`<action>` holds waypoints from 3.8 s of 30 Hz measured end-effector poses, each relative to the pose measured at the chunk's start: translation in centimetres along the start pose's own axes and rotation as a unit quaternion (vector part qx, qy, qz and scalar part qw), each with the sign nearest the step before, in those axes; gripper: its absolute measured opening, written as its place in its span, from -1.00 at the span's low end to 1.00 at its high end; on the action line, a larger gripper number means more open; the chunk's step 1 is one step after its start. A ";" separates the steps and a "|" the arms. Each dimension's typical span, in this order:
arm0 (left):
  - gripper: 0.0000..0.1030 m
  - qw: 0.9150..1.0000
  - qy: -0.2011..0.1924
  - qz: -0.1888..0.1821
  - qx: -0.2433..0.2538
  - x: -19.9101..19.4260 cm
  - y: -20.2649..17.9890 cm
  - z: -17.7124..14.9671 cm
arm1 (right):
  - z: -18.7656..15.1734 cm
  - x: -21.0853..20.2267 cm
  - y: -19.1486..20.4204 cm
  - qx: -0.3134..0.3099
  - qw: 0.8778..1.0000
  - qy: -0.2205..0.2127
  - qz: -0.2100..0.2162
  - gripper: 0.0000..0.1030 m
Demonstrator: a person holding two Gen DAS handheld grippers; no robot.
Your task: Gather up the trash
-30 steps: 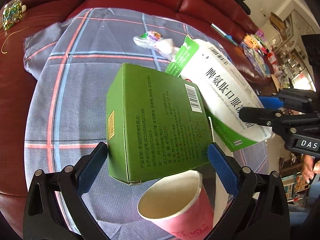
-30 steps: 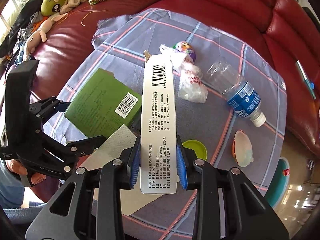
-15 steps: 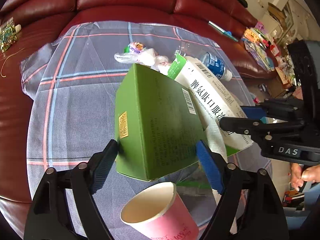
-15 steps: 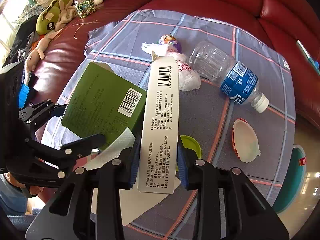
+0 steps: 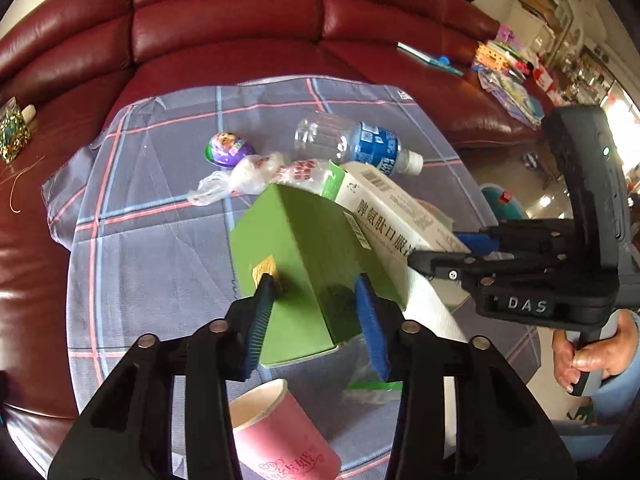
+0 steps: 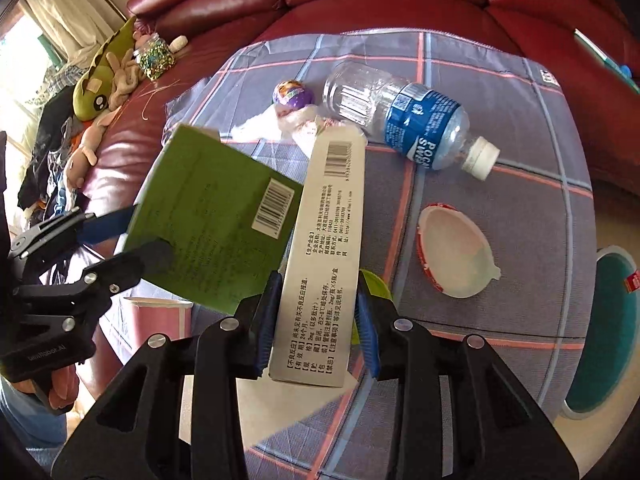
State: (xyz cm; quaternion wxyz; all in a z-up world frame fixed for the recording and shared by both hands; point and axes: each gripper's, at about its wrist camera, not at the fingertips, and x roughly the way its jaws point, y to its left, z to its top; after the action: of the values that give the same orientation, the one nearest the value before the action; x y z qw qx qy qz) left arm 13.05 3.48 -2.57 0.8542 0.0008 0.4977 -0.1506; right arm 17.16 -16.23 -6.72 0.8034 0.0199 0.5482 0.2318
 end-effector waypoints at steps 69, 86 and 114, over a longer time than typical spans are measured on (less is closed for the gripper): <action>0.31 0.988 0.004 -0.070 0.140 6.6 -25.9 6.2 | -12.3 -18.3 -27.0 0.205 0.962 -0.099 -0.153 -0.38; 0.32 0.978 0.062 -0.095 0.176 14.7 -32.7 7.1 | -13.3 -15.1 -33.4 0.256 0.954 -0.064 -0.144 0.42; 0.90 0.980 0.080 -0.064 0.172 17.8 -34.0 7.3 | -13.1 -15.1 -35.7 0.280 0.945 -0.035 -0.165 0.75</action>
State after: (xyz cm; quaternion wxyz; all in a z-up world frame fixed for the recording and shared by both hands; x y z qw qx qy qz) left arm 18.63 -34.62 -8.95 0.7875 0.1277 0.5298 -0.2877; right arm 13.62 -56.95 -9.04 0.8113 0.1615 0.5577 -0.0678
